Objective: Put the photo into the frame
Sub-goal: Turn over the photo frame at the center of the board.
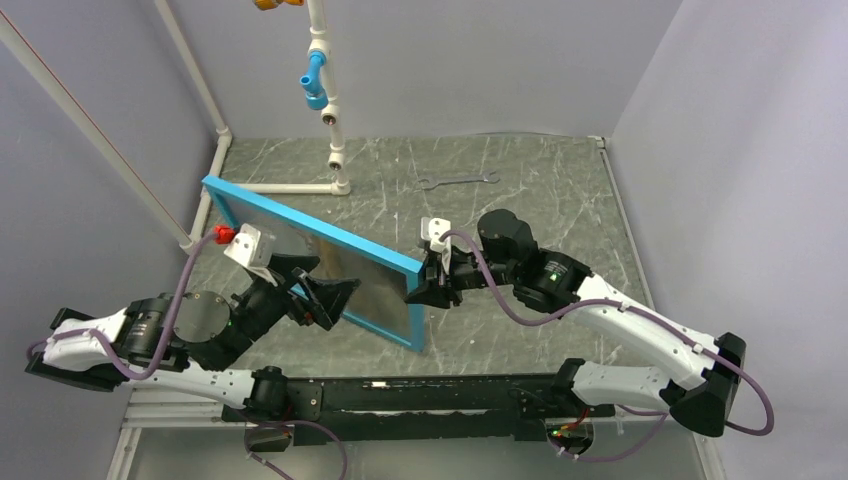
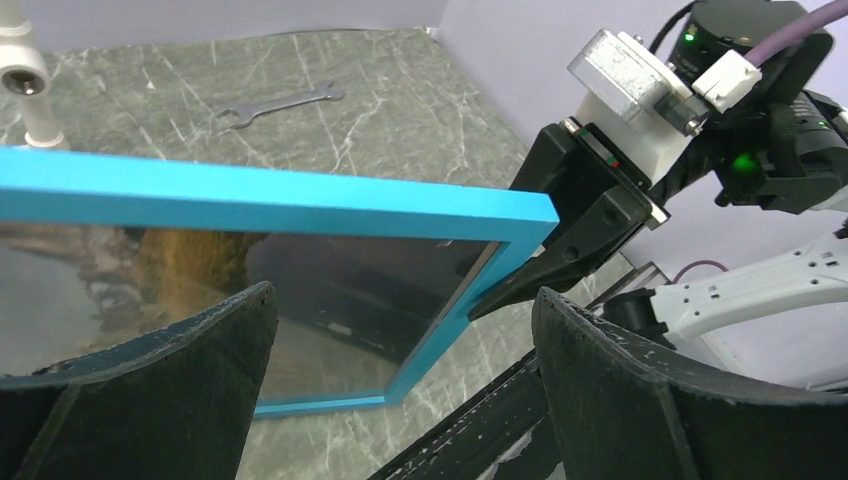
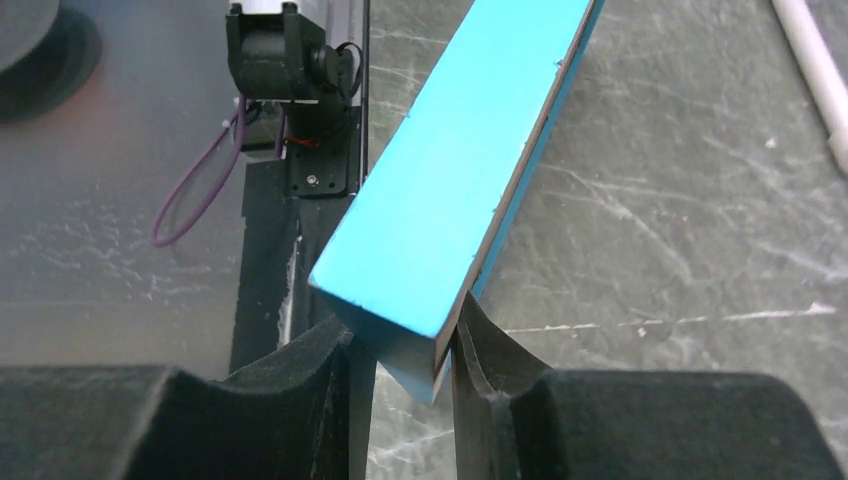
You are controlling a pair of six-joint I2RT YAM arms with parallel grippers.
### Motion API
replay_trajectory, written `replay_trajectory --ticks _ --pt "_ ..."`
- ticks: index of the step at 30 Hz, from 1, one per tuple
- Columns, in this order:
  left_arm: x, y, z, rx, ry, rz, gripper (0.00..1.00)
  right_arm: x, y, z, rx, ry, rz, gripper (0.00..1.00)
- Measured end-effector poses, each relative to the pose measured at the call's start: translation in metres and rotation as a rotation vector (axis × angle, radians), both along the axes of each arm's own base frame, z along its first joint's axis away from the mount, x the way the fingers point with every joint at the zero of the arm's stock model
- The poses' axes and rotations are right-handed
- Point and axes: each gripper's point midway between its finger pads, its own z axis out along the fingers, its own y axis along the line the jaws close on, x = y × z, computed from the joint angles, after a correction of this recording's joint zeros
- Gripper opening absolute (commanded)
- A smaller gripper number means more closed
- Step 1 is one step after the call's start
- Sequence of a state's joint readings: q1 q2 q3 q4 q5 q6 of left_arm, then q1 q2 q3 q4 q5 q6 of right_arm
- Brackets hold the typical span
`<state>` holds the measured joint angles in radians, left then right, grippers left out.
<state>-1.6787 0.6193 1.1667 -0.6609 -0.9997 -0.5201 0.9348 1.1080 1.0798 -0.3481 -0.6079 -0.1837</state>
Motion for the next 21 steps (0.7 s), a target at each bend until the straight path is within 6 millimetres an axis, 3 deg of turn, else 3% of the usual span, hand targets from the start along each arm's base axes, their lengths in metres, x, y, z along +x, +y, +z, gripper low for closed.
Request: replay_trajectory --ticks 5,12,21 --pt "0.001 0.000 -0.017 0.020 0.030 0.027 1.00 0.009 -0.011 -0.015 0.003 0.115 -0.127 0.00" --pt "0.002 -0.004 -0.030 0.042 0.044 0.054 0.99 0.040 -0.038 -0.039 -0.018 0.336 -0.331 0.00" --pt "0.001 -0.035 -0.058 0.162 0.077 0.108 0.99 0.062 -0.066 -0.065 -0.018 0.546 -0.475 0.00"
